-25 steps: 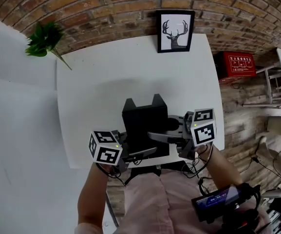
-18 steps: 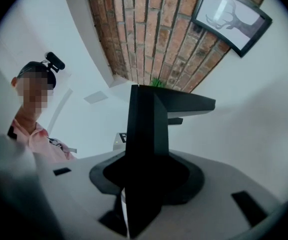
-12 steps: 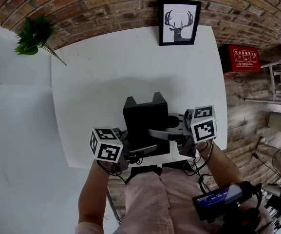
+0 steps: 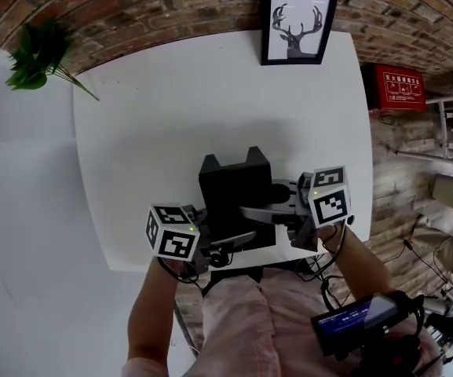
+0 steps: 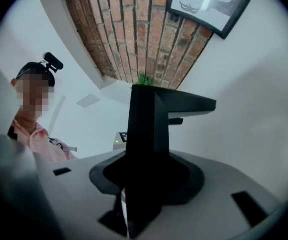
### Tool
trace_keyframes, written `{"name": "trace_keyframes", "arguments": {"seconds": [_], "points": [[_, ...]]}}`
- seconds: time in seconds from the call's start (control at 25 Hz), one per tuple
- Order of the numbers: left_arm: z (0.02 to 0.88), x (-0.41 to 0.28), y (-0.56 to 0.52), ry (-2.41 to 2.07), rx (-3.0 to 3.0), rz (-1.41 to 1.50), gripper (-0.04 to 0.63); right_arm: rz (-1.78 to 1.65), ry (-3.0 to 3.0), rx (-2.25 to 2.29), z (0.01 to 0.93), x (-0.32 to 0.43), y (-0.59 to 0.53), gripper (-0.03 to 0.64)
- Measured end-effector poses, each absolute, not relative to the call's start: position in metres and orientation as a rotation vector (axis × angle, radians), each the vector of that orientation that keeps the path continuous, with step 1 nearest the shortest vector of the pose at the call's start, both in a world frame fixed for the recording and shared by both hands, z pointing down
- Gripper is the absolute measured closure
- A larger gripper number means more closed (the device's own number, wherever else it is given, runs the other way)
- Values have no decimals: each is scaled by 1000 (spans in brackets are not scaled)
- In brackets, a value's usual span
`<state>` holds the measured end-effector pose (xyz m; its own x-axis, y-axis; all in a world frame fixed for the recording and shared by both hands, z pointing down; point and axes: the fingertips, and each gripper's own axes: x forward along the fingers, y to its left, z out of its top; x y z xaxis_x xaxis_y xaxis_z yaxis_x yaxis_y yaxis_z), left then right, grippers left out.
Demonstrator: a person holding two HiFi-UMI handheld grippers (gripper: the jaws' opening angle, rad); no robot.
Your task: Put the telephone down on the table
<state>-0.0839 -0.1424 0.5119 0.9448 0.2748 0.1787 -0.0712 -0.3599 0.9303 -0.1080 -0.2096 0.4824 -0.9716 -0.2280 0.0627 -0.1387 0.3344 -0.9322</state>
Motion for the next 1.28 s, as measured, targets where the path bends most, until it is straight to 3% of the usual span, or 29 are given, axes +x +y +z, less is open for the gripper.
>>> {"name": "trace_keyframes", "arguments": {"seconds": [1.28], "points": [[544,-81,-152,169,1831,335,428,-1837,2443,-335,520,-106,-221,451]]}}
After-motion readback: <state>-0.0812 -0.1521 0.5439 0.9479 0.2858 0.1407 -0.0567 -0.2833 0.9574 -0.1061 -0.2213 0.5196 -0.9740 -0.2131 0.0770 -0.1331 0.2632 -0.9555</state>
